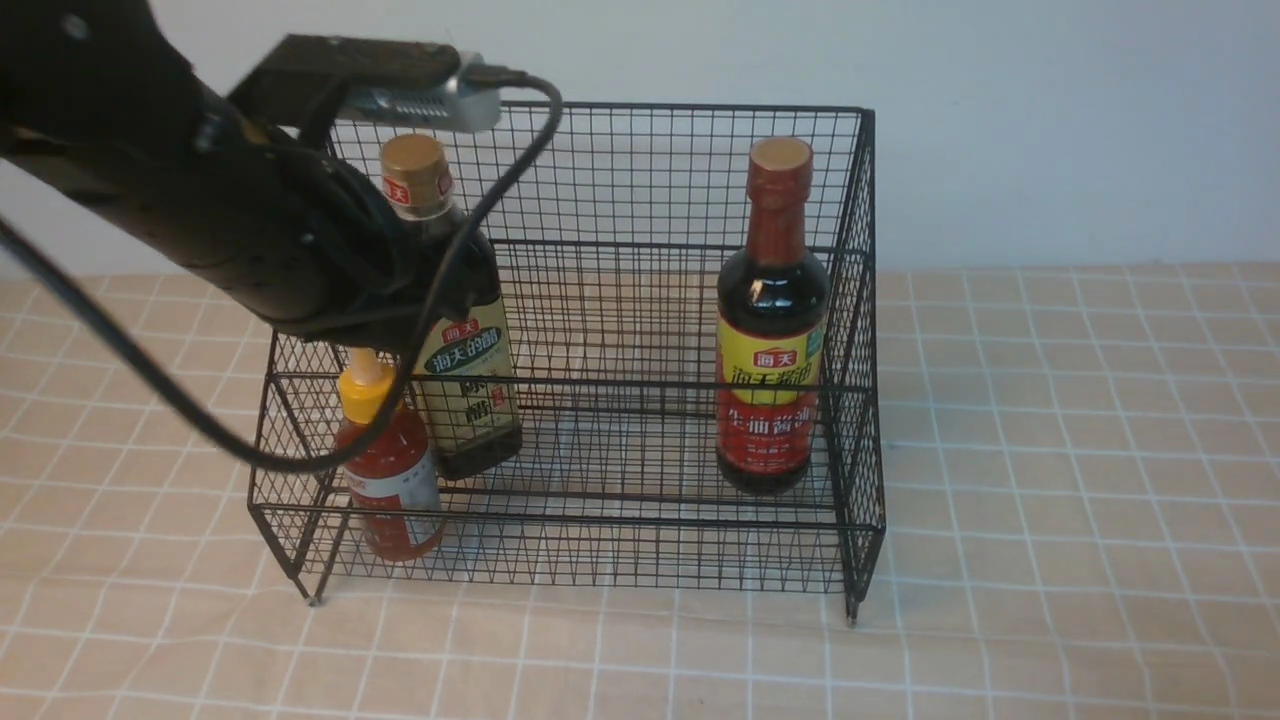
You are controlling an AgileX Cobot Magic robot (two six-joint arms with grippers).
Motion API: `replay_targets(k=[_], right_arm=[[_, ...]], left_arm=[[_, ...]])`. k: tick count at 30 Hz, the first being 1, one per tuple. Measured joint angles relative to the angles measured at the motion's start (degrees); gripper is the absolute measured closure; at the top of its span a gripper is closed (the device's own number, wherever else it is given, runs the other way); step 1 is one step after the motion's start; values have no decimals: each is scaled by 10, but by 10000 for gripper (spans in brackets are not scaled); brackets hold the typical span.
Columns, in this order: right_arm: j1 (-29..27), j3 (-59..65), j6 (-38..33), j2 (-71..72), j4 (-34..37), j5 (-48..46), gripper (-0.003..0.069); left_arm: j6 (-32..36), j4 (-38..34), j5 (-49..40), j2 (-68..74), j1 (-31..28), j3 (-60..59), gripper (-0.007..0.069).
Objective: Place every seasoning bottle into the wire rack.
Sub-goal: Use the left arm to put the condiment bottle back on the shelf
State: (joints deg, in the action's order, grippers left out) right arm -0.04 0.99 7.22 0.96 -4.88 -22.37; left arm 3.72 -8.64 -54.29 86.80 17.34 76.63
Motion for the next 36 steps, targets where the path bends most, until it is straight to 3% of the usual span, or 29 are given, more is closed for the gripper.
replay_targets(k=[36], right_arm=[[0, 0, -15, 0, 0, 0, 673]], left_arm=[[-1, 80, 67, 56, 1, -1, 631]])
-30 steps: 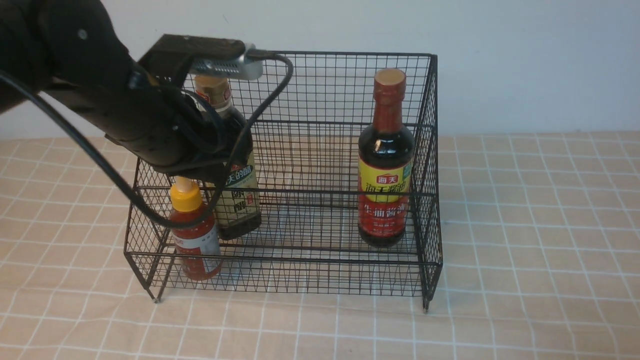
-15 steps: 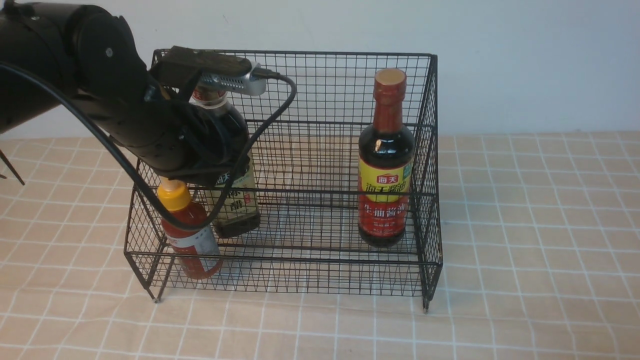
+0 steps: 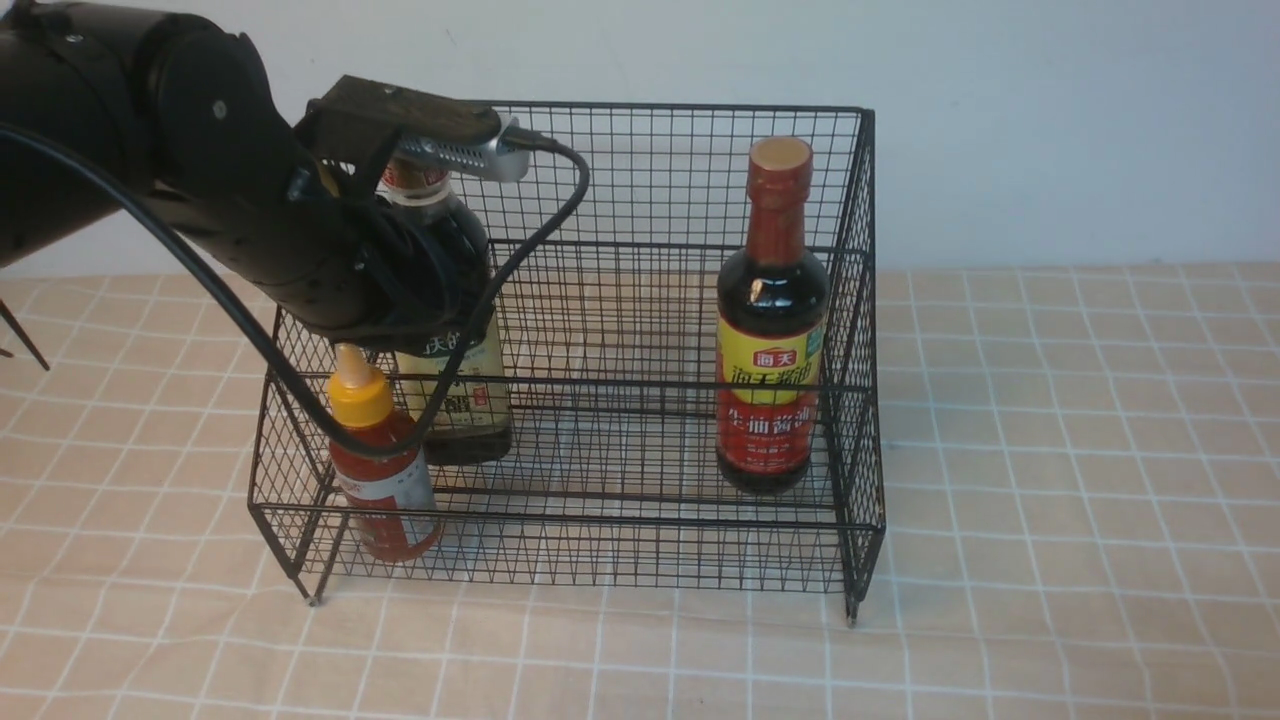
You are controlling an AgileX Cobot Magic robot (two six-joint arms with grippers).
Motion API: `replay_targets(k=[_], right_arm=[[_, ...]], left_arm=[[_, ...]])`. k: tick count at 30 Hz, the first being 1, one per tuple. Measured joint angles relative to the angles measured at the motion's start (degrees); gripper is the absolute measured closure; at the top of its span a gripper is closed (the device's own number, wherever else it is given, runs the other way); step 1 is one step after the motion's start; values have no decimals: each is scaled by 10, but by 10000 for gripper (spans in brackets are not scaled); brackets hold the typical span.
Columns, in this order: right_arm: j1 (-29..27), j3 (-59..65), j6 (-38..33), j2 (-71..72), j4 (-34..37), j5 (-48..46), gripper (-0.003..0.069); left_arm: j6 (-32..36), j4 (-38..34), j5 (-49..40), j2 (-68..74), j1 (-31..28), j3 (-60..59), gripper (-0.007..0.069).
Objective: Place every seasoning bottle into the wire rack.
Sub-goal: Use the left arm to put the condiment bottle back on the shelf
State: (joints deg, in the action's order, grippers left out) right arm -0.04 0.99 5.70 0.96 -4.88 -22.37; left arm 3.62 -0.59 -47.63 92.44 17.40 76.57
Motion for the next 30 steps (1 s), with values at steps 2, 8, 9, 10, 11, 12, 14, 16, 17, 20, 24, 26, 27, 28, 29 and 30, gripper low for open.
replay_targets(k=[2, 8, 9, 10, 11, 12, 14, 16, 17, 20, 24, 26, 27, 28, 29, 30], right_arm=[[0, 0, 0, 0, 0, 0, 673], [0, 0, 0, 0, 0, 0, 673], [0, 0, 0, 0, 0, 0, 673], [0, 0, 0, 0, 0, 0, 673], [0, 0, 0, 0, 0, 0, 673], [0, 0, 0, 0, 0, 0, 673], [0, 0, 0, 0, 0, 0, 673], [0, 0, 0, 0, 0, 0, 673], [0, 0, 0, 0, 0, 0, 673], [0, 0, 0, 0, 0, 0, 673], [0, 0, 0, 0, 0, 0, 673], [0, 0, 0, 0, 0, 0, 673], [0, 0, 0, 0, 0, 0, 673], [0, 0, 0, 0, 0, 0, 673], [0, 0, 0, 0, 0, 0, 673], [0, 0, 0, 0, 0, 0, 673]], left_arm=[[-6, 6, 0, 0, 0, 0, 631], [-28, 33, -1, 0, 0, 0, 631], [-28, 34, -1, 0, 0, 0, 631], [-30, 36, -4, 0, 0, 0, 631], [-30, 37, -8, 0, 0, 0, 631], [-30, 37, -12, 0, 0, 0, 631], [-31, 37, -19, 0, 0, 0, 631], [-32, 37, -31, -5, 0, 0, 631], [-32, 37, -33, -6, 0, 0, 631], [-32, 37, -42, -25, 0, 0, 631], [-32, 38, -46, -78, 0, 0, 631], [-32, 38, -49, -107, 0, 0, 631], [-32, 38, -50, -113, 0, 0, 631], [-32, 38, -56, -134, 0, 0, 631], [-32, 38, -61, -153, 0, 0, 631], [-32, 38, -65, -169, 0, 0, 631]])
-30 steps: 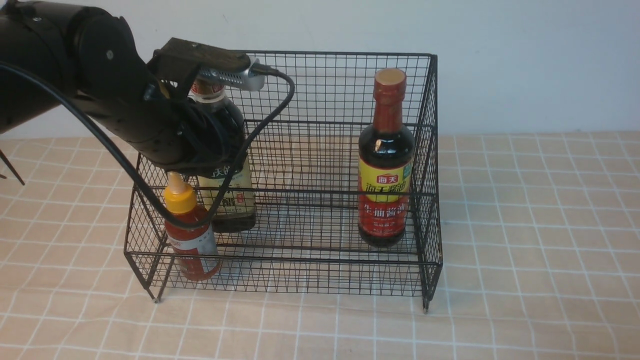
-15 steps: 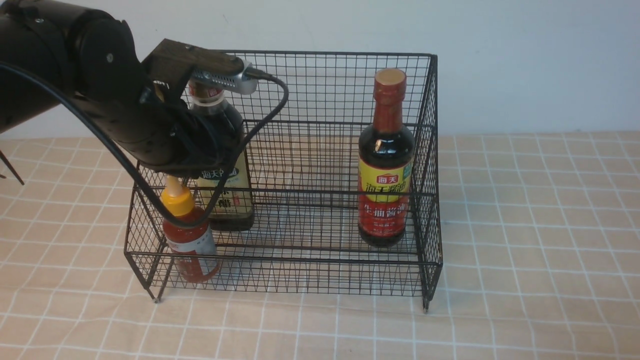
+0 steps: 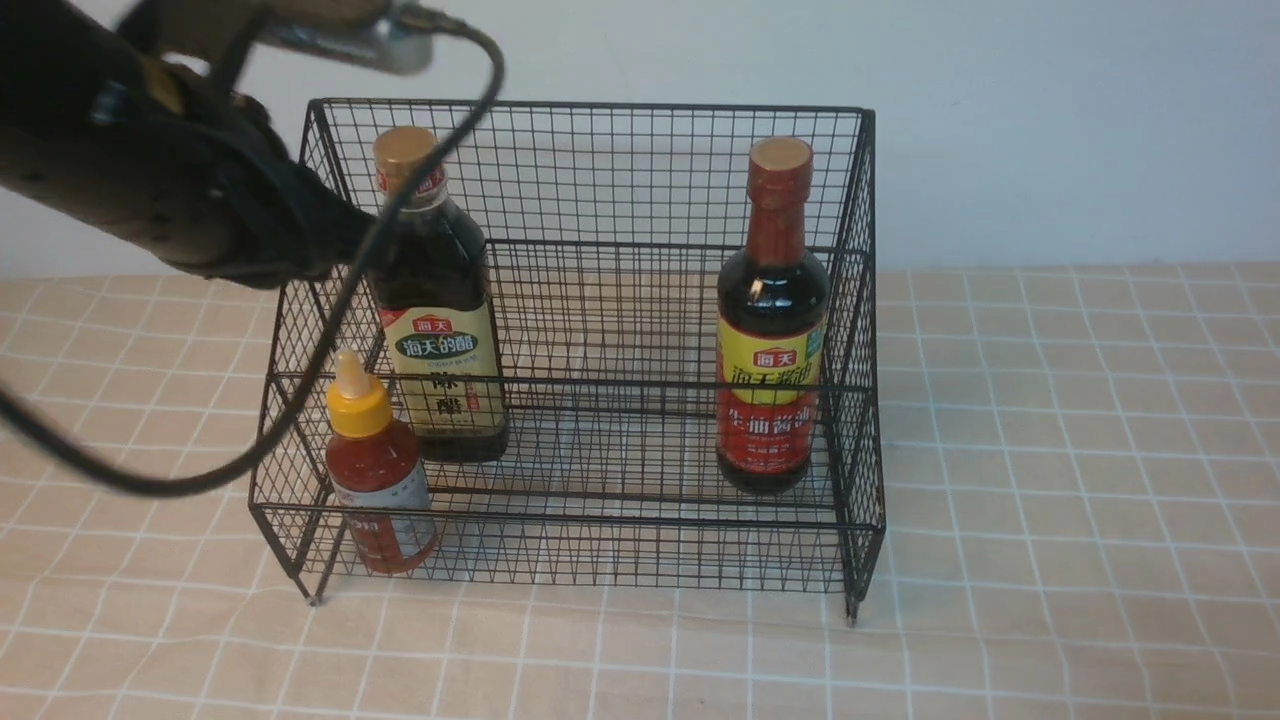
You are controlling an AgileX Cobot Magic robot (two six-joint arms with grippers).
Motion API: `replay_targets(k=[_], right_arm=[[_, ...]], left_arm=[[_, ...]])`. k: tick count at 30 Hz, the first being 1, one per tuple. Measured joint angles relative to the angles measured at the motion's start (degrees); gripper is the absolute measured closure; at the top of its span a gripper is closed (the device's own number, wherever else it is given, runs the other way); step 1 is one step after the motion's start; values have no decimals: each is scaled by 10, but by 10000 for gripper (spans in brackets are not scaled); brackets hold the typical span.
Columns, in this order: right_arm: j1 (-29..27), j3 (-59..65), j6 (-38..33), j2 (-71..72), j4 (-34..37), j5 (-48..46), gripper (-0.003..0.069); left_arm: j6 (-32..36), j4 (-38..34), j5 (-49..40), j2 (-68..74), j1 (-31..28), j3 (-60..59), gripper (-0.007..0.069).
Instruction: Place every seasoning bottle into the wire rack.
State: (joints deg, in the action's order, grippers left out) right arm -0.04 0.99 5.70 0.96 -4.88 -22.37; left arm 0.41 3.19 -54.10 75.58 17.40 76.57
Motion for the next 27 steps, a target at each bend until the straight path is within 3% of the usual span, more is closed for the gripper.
replay_targets(k=[10, 27], right_arm=[[0, 0, 0, 0, 0, 0, 673], [0, 0, -2, 0, 0, 0, 673]], left_arm=[[-9, -9, -11, -151, 0, -30, 631], [-65, -9, 81, -530, 0, -343, 631]])
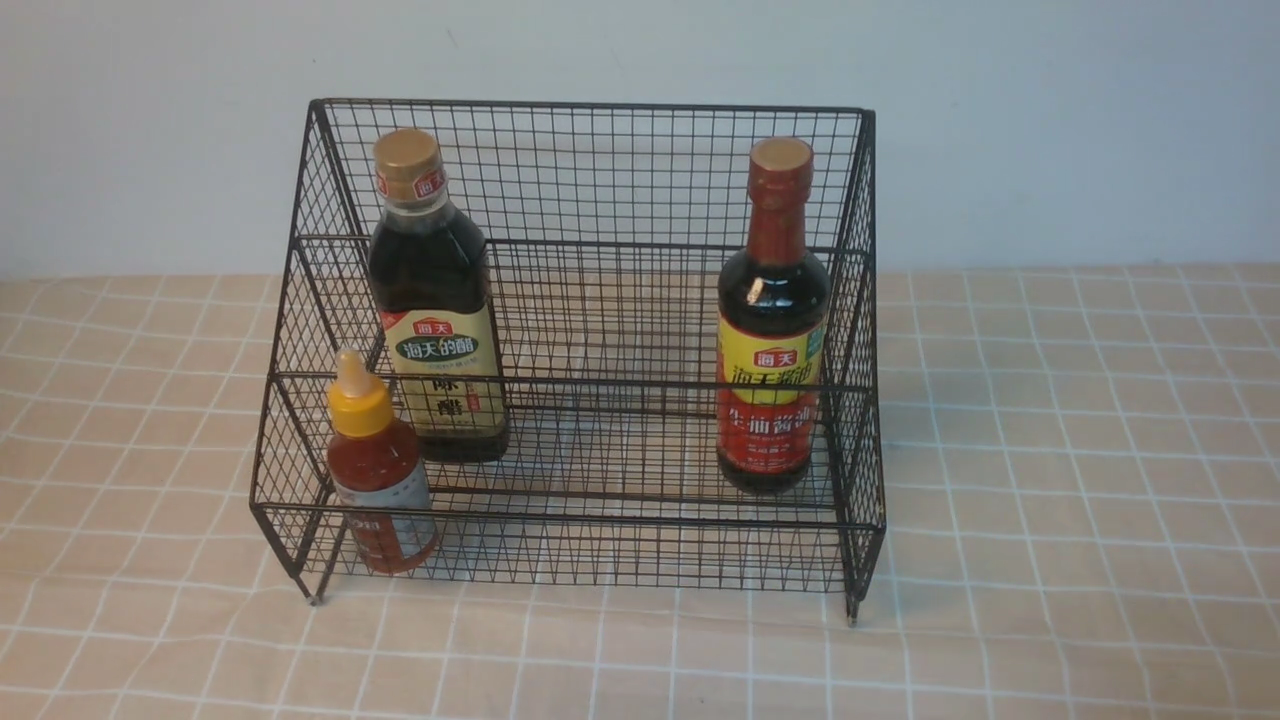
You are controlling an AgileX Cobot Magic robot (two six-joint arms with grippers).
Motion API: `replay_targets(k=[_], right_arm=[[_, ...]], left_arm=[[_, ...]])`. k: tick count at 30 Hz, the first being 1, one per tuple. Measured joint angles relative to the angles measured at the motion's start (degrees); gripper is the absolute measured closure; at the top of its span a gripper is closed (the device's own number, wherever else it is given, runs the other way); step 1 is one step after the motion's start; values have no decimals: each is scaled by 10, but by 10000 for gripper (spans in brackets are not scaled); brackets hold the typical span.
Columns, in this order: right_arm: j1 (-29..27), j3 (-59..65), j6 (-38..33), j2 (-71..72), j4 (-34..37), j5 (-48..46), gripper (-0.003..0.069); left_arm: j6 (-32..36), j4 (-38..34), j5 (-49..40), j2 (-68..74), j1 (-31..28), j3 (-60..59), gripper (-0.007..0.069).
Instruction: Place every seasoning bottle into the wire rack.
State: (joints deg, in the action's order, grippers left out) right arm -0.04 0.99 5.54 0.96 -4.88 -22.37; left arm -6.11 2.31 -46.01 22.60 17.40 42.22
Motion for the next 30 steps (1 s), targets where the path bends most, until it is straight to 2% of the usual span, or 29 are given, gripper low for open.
replay_targets(k=[9, 23, 29, 30], right_arm=[[0, 0, 0, 0, 0, 0, 673], [0, 0, -5, 0, 0, 0, 673], [0, 0, -6, 0, 0, 0, 673], [0, 0, -7, 0, 0, 0, 673]], left_arm=[[-7, -17, -25, -101, 0, -34, 631], [-6, -15, -34, -110, 0, -37, 631], [3, -14, 18, -133, -21, -83, 631], [17, -16, 56, -153, -47, -125, 631]])
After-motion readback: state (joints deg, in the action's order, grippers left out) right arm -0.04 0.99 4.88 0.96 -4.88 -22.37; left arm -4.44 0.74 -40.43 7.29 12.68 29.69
